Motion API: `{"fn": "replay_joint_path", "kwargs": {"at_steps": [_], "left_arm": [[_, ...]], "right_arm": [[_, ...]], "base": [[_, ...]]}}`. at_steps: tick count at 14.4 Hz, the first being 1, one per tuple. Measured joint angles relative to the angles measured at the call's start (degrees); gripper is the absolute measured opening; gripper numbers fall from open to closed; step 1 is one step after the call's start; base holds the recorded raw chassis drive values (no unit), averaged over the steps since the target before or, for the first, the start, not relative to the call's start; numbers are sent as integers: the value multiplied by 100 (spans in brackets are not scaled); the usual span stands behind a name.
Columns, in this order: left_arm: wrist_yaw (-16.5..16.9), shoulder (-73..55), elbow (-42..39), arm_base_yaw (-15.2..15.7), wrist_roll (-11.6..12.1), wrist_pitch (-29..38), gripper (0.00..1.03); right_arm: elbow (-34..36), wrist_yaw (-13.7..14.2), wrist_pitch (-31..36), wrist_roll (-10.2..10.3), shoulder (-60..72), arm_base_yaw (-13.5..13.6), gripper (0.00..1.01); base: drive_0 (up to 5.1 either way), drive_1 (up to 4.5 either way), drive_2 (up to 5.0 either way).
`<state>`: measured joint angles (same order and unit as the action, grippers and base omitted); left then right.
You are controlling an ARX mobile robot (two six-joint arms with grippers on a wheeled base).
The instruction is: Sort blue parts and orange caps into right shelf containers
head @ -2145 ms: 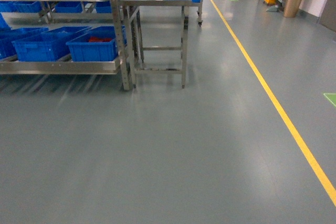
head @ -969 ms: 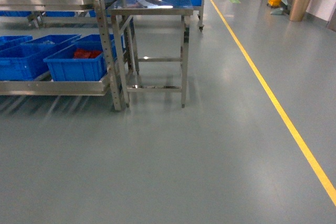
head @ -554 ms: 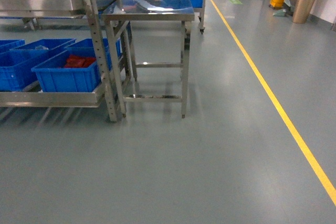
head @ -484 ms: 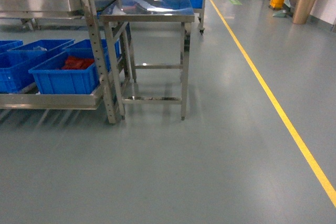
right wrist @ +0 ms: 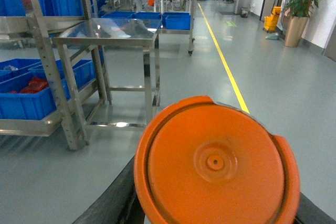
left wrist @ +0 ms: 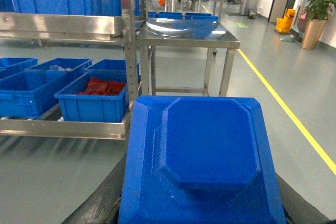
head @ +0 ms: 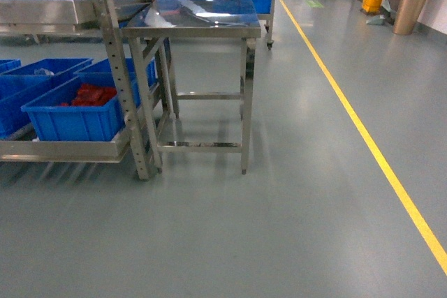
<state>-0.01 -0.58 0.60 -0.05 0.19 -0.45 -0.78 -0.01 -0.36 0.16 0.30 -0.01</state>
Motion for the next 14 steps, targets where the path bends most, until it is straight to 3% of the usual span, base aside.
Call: {"fn": "replay_joint_path", "kwargs": {"at_steps": [14], "left_arm": [[-2,0,-2,0,0,0,43]], "right_arm": [[0,0,-4,0,0,0,45]], "base": [[3,435,-429]]}}
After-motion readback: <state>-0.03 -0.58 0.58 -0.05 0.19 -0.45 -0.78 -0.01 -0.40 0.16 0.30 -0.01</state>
